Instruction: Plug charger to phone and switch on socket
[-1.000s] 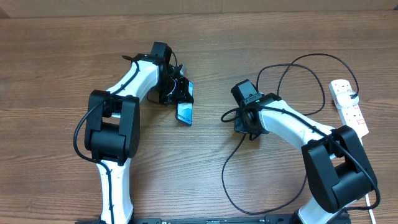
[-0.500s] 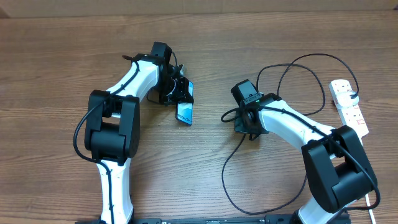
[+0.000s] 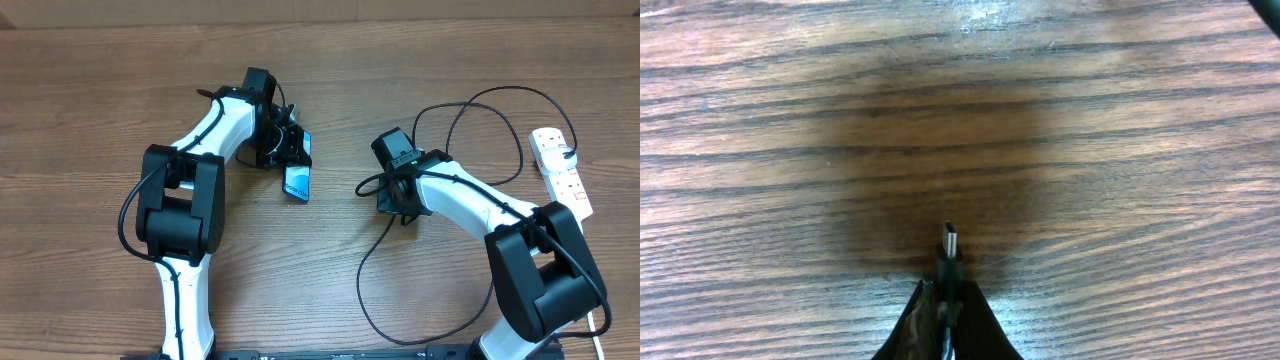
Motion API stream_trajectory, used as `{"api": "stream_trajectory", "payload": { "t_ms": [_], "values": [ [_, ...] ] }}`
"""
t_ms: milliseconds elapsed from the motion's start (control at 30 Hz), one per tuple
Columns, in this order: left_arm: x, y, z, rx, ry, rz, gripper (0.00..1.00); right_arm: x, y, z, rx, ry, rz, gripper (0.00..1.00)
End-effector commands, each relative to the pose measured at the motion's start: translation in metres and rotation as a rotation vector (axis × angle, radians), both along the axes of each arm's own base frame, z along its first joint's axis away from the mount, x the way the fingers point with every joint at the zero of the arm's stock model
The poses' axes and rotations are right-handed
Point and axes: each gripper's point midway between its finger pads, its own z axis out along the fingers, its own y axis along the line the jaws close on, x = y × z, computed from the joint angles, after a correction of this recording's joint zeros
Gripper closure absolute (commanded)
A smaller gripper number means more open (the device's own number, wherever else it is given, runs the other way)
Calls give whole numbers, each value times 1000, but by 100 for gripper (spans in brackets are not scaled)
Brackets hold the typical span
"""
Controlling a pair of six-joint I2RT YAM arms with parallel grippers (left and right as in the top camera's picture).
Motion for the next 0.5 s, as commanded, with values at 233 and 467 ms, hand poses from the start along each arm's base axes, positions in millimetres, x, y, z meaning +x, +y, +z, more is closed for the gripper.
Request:
{"api": "stream_trajectory", "payload": {
  "t_ms": [233,467],
  "values": [
    [-21,-34,23,-509,91,-68,96,-13,22,-1,149,82,127,96],
    [-1,-22,88,-918,15,-20,96,-6,71,94,584,-47,289,96]
  ]
}}
